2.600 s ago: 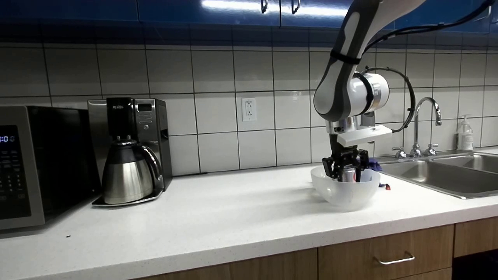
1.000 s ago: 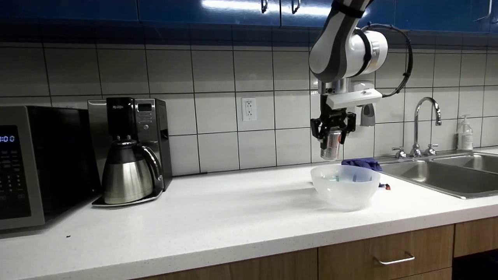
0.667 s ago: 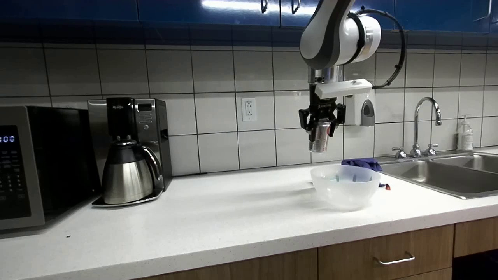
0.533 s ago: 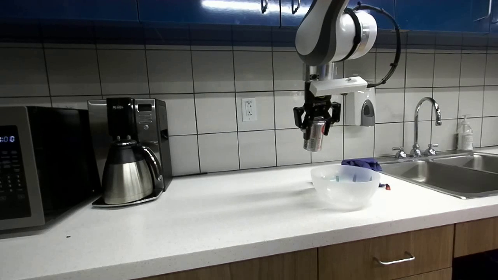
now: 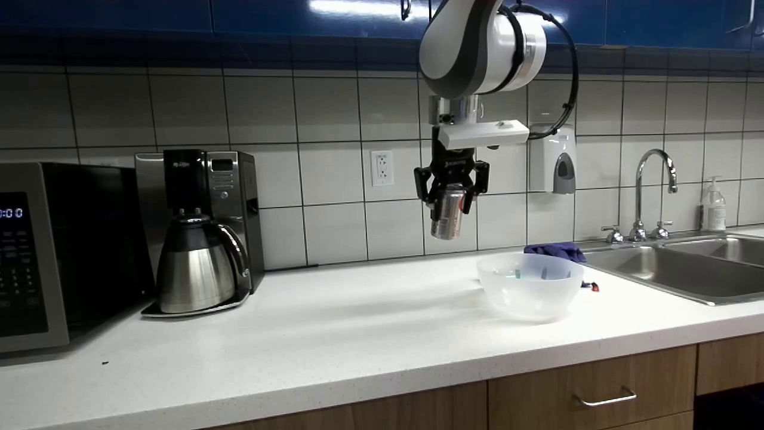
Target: Remove the grey can from the plastic bowl
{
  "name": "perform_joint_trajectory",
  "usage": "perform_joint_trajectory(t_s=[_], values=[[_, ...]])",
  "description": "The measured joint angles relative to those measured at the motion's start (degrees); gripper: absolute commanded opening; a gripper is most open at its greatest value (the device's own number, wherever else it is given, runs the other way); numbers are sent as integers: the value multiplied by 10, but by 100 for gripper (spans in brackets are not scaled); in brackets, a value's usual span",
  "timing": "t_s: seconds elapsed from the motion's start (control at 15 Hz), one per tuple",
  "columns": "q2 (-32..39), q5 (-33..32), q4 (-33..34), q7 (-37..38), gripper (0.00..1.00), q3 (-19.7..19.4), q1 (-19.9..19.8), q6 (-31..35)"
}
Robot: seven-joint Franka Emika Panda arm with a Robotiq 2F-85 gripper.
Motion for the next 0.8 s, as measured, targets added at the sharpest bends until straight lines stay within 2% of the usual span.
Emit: perform_joint_trajectory(t_s=[0.8], values=[[101, -6, 18, 1, 42, 8, 29, 2]])
